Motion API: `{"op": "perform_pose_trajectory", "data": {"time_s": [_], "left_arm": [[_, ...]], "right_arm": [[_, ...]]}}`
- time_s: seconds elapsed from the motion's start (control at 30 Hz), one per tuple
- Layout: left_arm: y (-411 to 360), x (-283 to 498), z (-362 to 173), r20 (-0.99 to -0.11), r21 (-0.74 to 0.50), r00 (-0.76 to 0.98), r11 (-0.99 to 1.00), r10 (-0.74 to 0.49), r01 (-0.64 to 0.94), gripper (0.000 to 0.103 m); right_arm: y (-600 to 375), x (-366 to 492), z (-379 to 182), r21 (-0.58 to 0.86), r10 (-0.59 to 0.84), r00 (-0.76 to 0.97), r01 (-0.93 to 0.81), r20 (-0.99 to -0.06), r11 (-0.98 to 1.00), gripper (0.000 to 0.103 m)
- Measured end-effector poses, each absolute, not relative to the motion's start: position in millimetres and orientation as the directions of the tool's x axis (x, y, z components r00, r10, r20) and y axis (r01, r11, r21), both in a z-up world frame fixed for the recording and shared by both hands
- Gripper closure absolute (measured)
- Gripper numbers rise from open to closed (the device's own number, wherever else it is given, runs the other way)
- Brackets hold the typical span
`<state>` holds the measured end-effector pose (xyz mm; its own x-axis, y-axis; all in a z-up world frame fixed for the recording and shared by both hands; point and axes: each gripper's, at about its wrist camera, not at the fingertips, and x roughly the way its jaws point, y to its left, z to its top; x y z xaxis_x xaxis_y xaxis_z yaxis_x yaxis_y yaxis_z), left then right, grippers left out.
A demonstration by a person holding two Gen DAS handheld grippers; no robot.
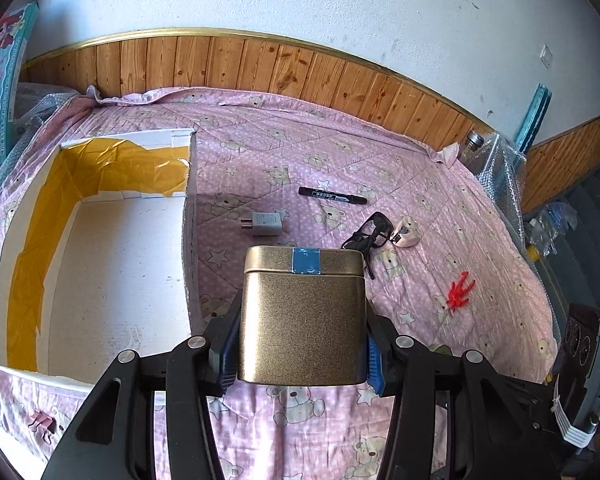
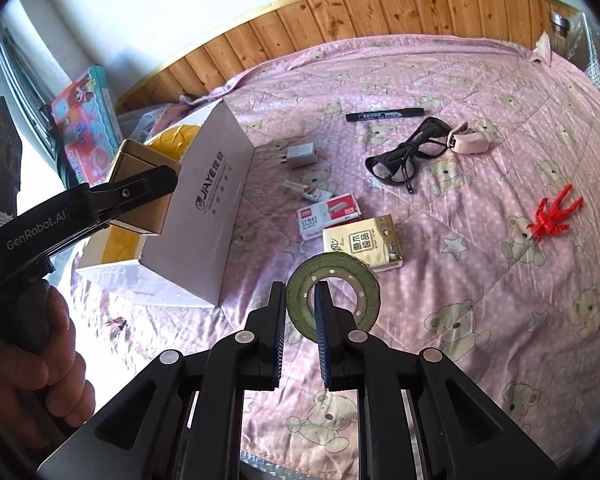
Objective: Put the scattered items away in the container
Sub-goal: 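Carry the gold tin and tape roll in both tools over the cardboard box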
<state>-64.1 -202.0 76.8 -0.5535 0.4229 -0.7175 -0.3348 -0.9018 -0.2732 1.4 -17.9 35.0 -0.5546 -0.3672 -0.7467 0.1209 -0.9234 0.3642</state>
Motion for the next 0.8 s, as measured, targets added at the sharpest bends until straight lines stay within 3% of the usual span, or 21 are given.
{"op": "perform_pose_trajectory", "data": {"time_s": [0.8], "left_arm": [[-262, -59, 81, -0.685, -0.342, -0.571, -0.892, 0.452, -0.295, 0.053]], "right_arm": [[-80, 5, 56, 0.279, -0.350, -0.545, 0.212, -0.762, -0.937, 0.088]]}}
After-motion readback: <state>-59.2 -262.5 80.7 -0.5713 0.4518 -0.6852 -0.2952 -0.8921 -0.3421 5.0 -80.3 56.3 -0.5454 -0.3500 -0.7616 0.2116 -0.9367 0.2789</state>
